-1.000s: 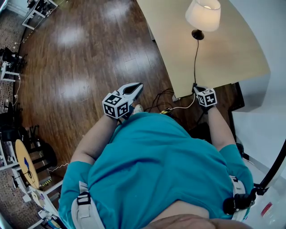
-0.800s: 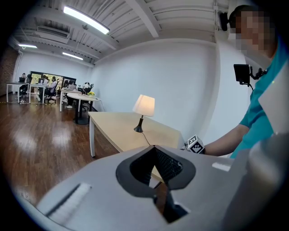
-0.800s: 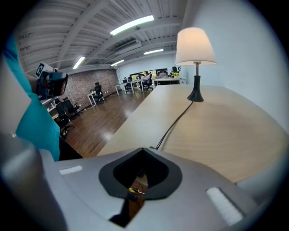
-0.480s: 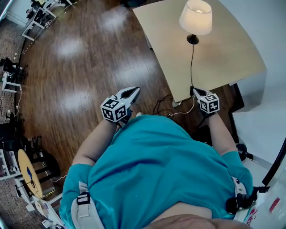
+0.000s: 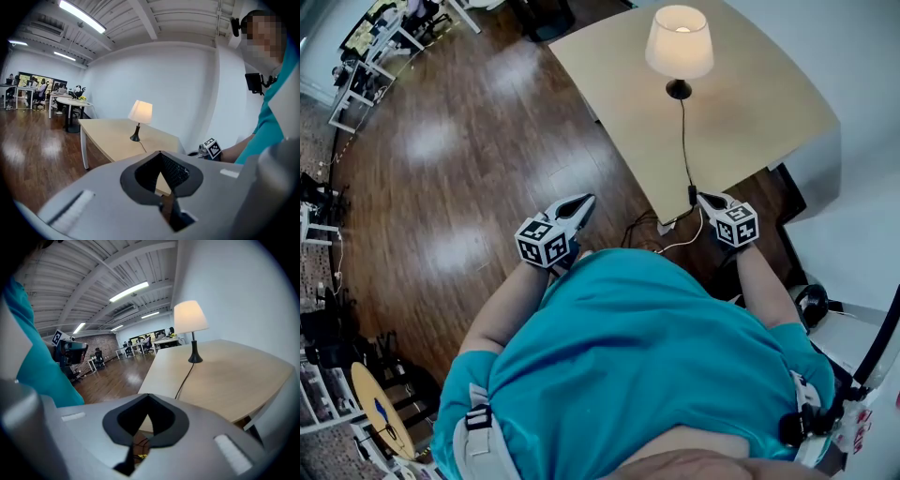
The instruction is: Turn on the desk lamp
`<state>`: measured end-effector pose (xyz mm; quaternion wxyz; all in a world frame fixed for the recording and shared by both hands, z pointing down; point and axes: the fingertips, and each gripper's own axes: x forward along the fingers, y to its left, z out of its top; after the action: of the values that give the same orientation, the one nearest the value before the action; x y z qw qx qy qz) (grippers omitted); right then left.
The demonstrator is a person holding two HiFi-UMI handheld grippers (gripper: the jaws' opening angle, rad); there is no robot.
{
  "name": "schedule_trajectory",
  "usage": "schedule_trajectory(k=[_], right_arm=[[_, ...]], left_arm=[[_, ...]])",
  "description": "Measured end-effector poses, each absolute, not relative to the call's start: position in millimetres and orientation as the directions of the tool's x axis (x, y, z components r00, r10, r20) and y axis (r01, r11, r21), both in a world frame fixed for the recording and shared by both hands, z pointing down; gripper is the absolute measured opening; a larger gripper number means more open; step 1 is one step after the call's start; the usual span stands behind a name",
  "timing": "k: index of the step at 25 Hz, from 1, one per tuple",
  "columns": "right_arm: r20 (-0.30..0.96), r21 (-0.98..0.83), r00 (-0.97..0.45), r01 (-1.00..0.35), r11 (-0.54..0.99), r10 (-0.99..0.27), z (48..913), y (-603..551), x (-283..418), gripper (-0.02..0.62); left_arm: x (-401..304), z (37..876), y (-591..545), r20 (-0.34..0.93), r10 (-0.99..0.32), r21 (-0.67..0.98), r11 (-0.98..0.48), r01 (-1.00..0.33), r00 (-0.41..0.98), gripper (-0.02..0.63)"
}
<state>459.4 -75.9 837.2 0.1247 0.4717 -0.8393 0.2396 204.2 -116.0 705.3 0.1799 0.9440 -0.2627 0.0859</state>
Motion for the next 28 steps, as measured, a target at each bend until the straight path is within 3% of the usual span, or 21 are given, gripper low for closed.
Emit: schedule_trajectory(k=[9,14,19,28], right_arm=[[0.467,-0.248,-0.361,-0.930,0.272,-0.808,787.5,-105.0,418.0,0.002],[0.495,-0.254,-0.155,-0.967,0.028,-0.855,772.7,-119.6,392.0,0.002],[0.505,-0.285,0.018,-0.940,-0.186,-0.863,746.9,-136.0,340.5,0.003],[0.598,-0.277,0.229,-0.840,-0.467,-0.768,735.8,-67.7,266.0,0.002]], left_arm=[[162.0,701.6,-210.0,0.211,-0.288,0.374,-0.859,-0.349,0.934,0.000],[152.6,714.0,-279.1,0.225,-0.066,0.403,-0.902,-0.155,0.972,0.000],[139.7,707.0,-336.8,0.266,0.191,0.397,-0.915,0.073,0.945,0.000],[111.6,721.8,-321.4,0.201,0.431,0.454,-0.837,0.305,0.880,0.000]])
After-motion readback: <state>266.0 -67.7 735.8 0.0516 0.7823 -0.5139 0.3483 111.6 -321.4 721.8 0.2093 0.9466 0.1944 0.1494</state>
